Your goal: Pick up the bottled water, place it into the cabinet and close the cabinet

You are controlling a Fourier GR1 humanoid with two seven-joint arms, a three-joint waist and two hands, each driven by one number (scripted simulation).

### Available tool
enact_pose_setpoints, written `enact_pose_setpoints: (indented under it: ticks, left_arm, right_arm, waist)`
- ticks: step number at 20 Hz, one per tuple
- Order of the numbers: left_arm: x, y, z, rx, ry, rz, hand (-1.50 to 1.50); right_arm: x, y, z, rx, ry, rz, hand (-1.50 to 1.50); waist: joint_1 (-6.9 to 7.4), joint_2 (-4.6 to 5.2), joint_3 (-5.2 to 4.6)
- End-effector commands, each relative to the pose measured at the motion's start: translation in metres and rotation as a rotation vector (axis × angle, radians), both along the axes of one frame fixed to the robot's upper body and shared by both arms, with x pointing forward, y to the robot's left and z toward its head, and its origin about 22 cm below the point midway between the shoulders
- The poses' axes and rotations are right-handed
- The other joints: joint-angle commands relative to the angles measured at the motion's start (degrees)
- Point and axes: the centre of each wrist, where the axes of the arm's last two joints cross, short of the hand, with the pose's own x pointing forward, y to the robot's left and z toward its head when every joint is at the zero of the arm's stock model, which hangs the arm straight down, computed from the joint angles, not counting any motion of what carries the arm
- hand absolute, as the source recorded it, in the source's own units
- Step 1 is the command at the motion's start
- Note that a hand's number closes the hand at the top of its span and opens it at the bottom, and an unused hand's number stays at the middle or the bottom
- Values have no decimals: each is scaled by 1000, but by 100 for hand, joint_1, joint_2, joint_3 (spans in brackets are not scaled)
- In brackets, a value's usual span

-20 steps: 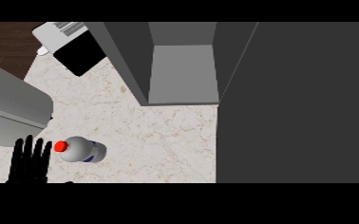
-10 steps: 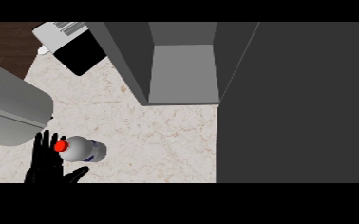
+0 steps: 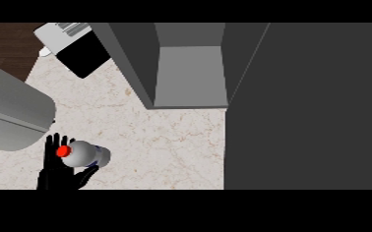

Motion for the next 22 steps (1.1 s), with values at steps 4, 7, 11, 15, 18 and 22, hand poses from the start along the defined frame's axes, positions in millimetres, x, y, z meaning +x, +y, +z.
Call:
enact_pose_setpoints:
  ticks: [4, 7, 11, 15, 18, 22]
  left_arm:
    - [8, -9, -18, -131, -90, -41, -150]
    - [12, -16, -26, -166, -117, -63, -150]
    - [28, 3, -11, -206, -172, -44, -150]
    - [34, -6, -13, -222, -199, -18, 150]
    - [28, -39, -26, -211, -198, -26, 150]
    - [37, 0, -12, -216, -208, -28, 150]
  right_arm:
    - [-2, 11, 37, -7, -61, 13, -150]
    - [2, -1, 30, 5, -80, 25, -150]
    - [0, 3, 36, 1, -90, 17, -150]
    - [-5, 6, 35, -19, -59, 17, -150]
    - [-5, 9, 38, 0, -78, 15, -150]
    - [-1, 3, 18, 7, -78, 11, -150]
  waist:
    - [6, 0, -2]
    - [24, 8, -1]
    - [35, 0, 2]
    - [15, -10, 4]
    - [8, -8, 4]
    - [31, -12, 8]
